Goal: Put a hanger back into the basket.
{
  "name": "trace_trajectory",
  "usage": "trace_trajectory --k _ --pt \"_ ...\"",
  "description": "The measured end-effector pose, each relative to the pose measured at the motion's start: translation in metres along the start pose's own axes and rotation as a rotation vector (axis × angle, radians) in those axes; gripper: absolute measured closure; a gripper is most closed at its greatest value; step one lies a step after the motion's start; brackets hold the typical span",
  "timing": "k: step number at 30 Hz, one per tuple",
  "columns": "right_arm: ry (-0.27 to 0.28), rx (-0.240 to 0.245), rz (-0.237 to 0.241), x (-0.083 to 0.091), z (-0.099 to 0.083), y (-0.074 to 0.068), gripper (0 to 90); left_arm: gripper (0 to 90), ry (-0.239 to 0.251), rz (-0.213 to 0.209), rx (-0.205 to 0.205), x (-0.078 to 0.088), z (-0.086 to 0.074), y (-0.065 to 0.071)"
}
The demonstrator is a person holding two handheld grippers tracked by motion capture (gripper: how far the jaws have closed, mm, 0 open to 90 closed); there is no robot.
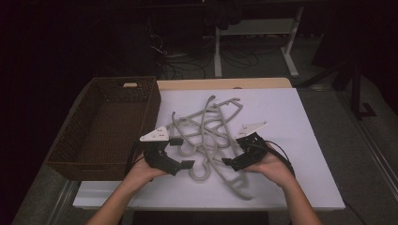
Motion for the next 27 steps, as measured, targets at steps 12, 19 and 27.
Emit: trace_trajectory --k 12,19,27 --pt "-0.048 -0.020 0.086 -0.021 0.001 -0.032 33.5 0.0 -0.017 0.005 0.008 -0.005 -0.010 -0.002" --pt "-0.115 -0.031 0.093 -0.036 -0.002 -0.041 47.4 0.0 -0.019 0.011 0.008 -0.005 -0.011 -0.003" --pt "-0.159 -0.041 0.082 -0.044 -0.005 -0.042 63.0 0.0 -0.019 0.014 0.008 -0.005 -0.011 -0.004"
Point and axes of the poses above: each handheld gripper's, and its own axes: x roughly backward along the jaws, z roughly out of its top, y roughly to its right, the point moved 7 cm from there along -x, roughly forward along the jaws, and after that the axes turned 1 degree about x, right-handed, at the moved point
